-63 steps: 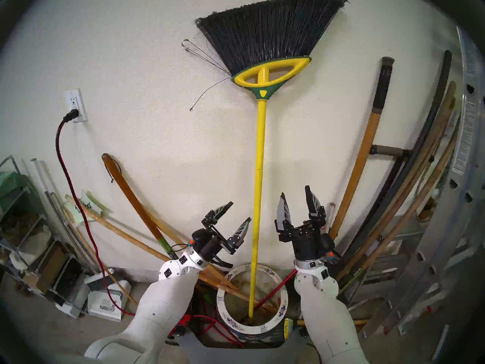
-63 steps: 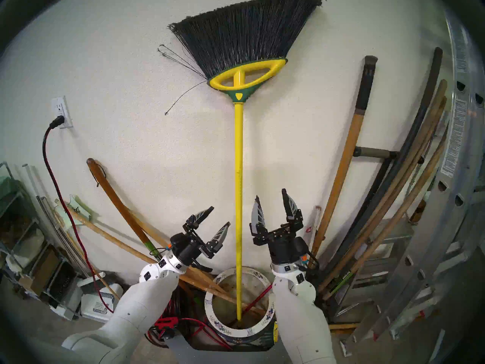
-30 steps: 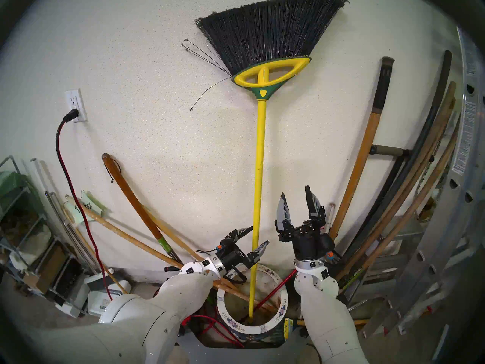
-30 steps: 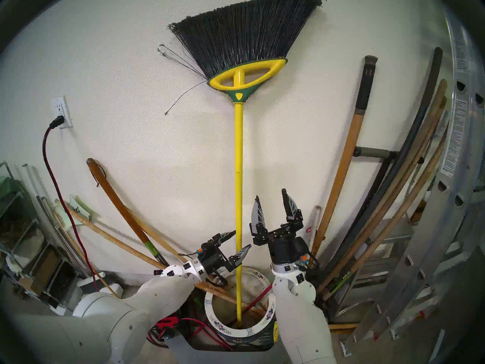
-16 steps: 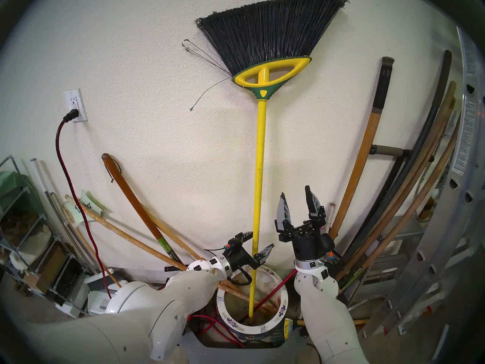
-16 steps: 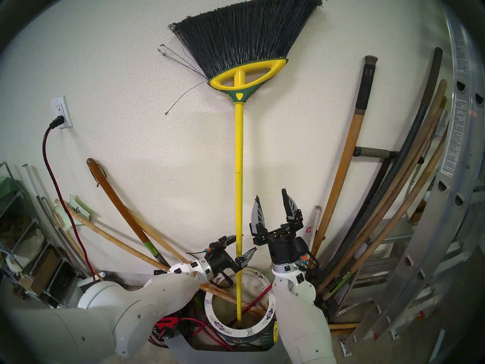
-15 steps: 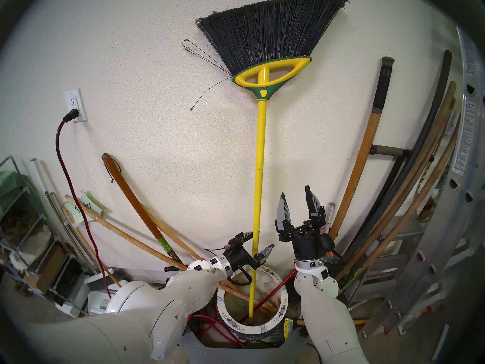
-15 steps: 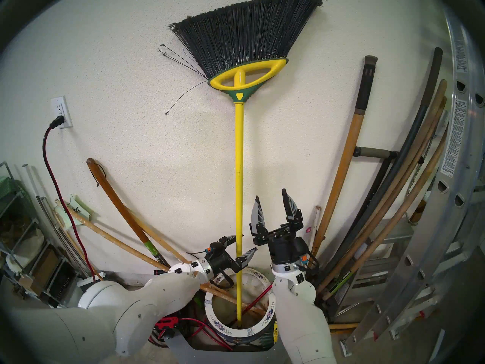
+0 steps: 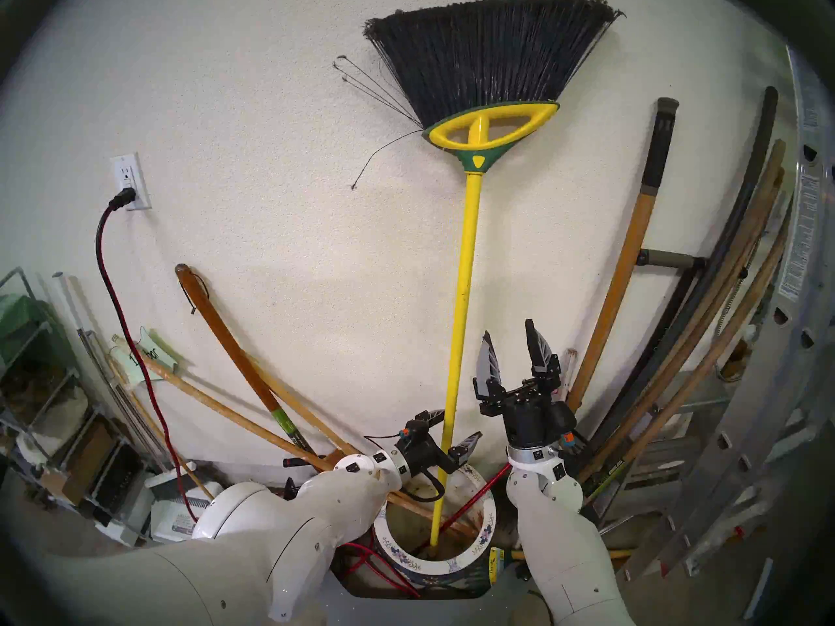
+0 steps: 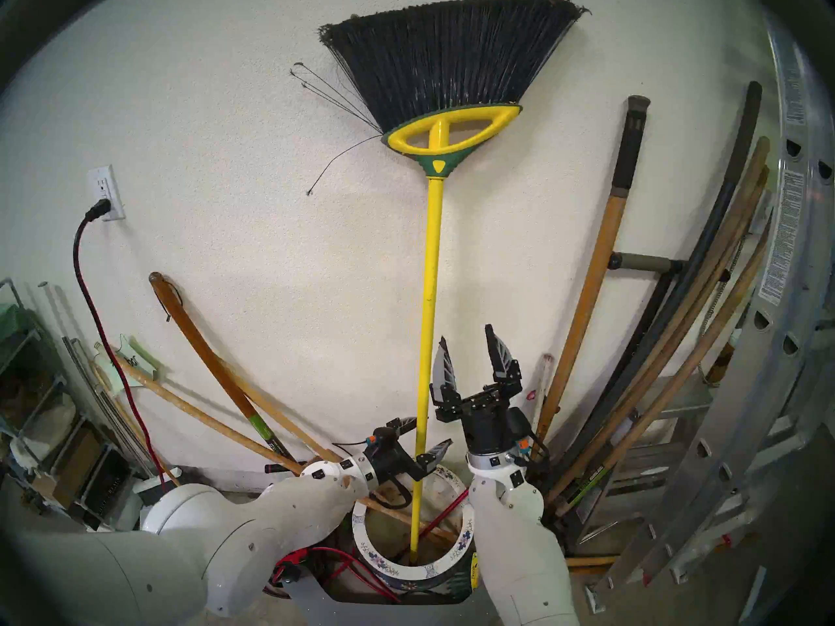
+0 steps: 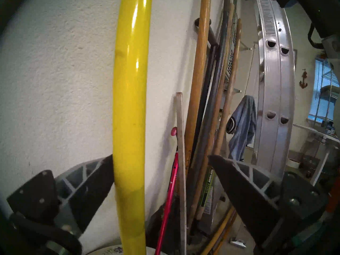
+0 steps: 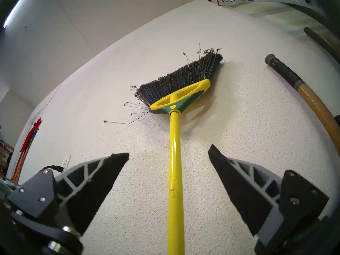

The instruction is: Take wooden sticks or brooms out of the pot

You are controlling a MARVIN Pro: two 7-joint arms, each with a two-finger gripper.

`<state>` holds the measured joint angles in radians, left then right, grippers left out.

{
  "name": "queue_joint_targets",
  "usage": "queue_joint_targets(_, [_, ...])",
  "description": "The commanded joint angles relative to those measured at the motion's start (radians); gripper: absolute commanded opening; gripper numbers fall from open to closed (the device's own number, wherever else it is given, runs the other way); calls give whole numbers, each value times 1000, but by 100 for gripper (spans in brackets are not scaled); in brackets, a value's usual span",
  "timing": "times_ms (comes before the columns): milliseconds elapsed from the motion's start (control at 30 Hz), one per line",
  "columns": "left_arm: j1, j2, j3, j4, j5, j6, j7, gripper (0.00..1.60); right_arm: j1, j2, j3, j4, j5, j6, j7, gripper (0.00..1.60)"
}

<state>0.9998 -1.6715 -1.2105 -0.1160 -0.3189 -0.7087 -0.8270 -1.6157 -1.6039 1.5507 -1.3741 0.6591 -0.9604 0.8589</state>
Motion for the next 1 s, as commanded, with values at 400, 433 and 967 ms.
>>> queue_joint_targets(400, [21, 7, 9, 8, 16, 32, 85, 0, -1, 0, 0, 0, 0, 1, 0, 160])
queue_joint_targets(433, [20, 7, 9, 8, 16, 32, 89, 0, -1, 0, 0, 0, 0, 1, 0, 160])
queue_joint_targets(967, [20, 7, 13, 7, 24, 22, 117, 0, 9, 6, -18, 43, 0, 47, 4, 160])
